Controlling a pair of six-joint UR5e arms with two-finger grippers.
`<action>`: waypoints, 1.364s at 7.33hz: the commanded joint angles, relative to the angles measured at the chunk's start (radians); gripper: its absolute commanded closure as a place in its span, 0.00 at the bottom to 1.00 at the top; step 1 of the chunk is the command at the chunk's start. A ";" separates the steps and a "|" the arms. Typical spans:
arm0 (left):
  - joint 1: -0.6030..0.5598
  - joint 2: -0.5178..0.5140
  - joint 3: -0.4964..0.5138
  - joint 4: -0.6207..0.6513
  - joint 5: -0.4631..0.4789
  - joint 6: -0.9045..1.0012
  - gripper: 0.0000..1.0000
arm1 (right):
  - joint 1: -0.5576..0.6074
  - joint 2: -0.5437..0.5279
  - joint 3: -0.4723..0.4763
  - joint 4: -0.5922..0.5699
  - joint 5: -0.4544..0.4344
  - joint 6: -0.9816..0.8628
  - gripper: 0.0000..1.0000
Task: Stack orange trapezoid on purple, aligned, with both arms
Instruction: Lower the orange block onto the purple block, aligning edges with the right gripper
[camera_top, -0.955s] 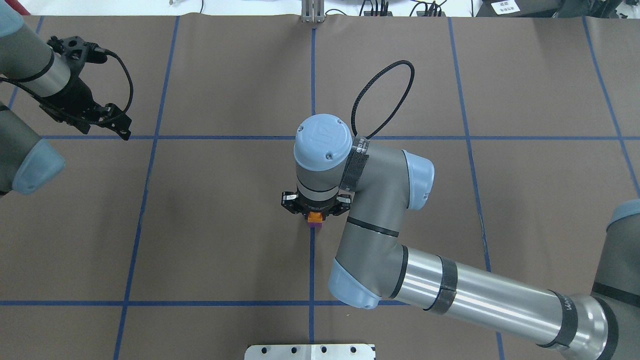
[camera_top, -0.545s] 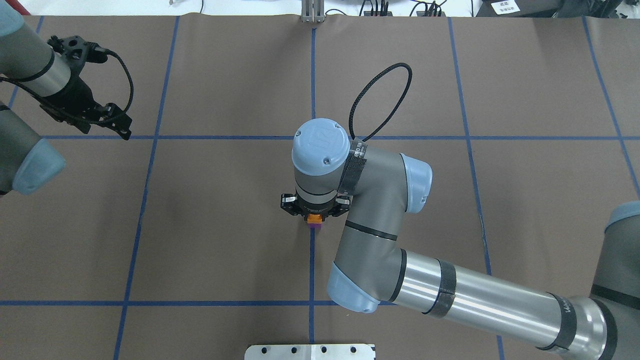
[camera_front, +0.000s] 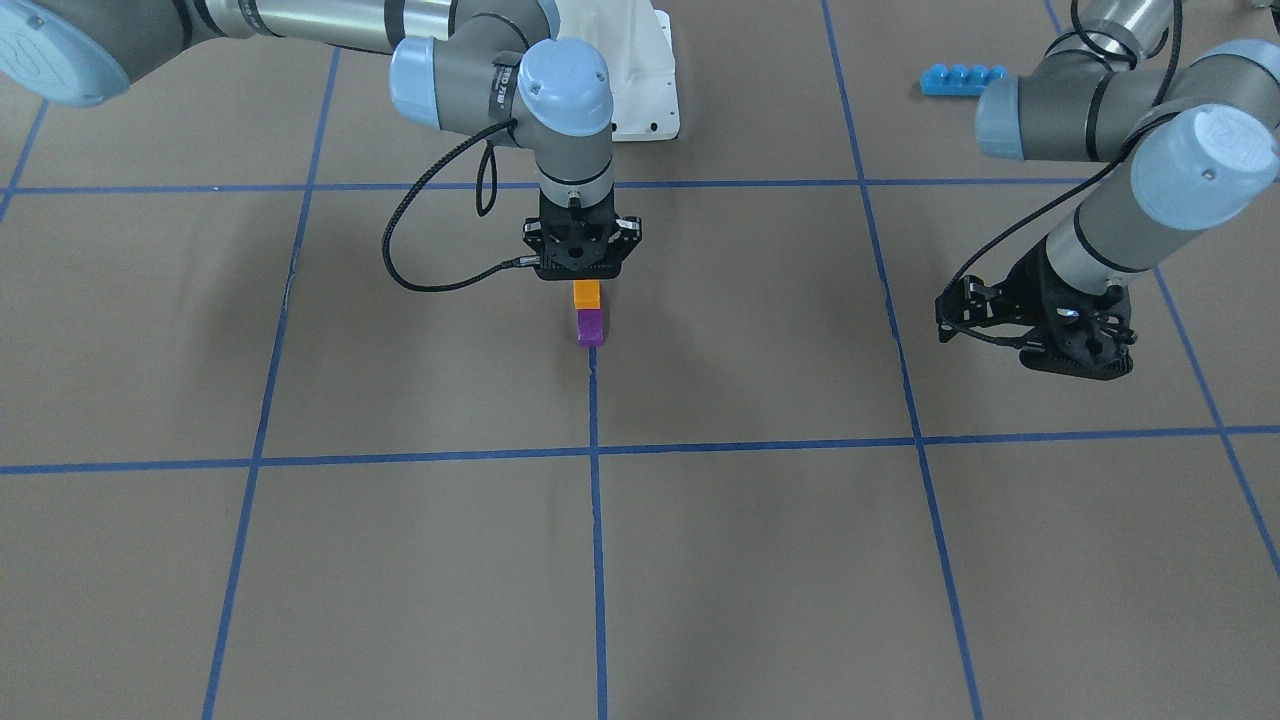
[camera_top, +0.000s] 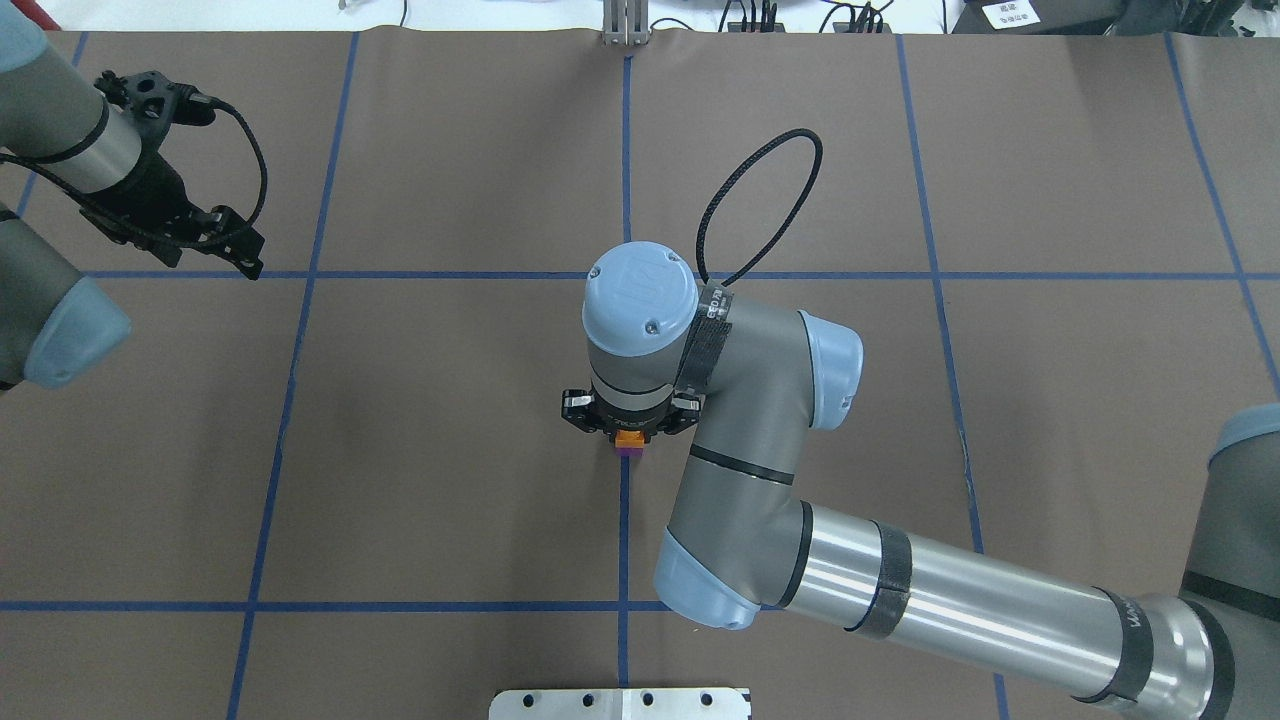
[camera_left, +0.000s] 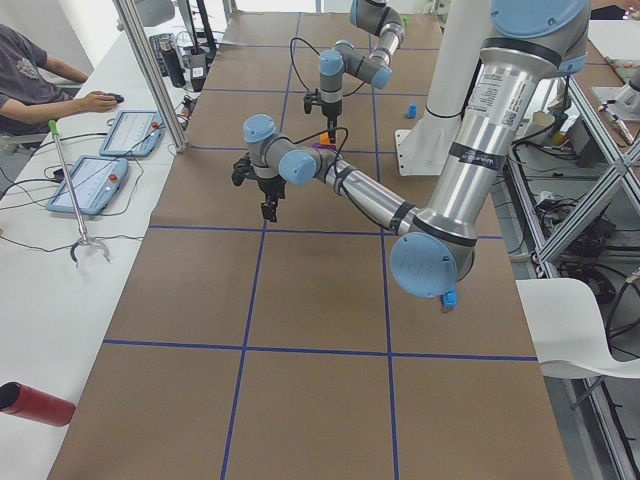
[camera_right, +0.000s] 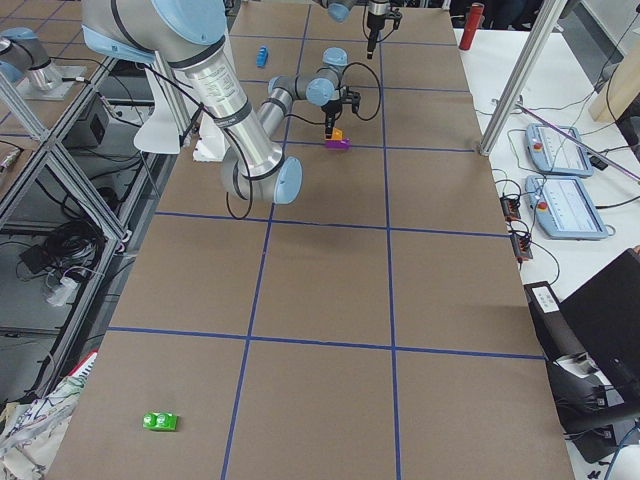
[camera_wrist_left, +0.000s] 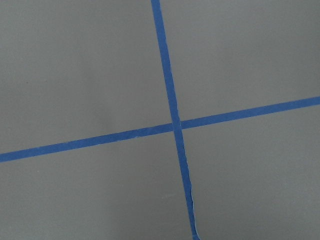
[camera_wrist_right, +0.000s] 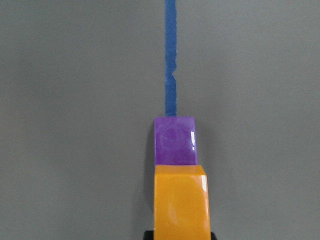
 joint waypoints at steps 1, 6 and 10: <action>0.000 0.000 -0.005 0.001 0.000 -0.002 0.00 | -0.002 0.000 0.000 0.000 0.000 -0.012 1.00; 0.000 0.002 -0.014 0.012 0.000 -0.002 0.00 | -0.005 0.000 -0.003 -0.003 0.001 -0.024 1.00; 0.002 0.002 -0.020 0.018 0.001 -0.002 0.00 | -0.009 0.003 -0.009 -0.005 -0.010 -0.024 0.00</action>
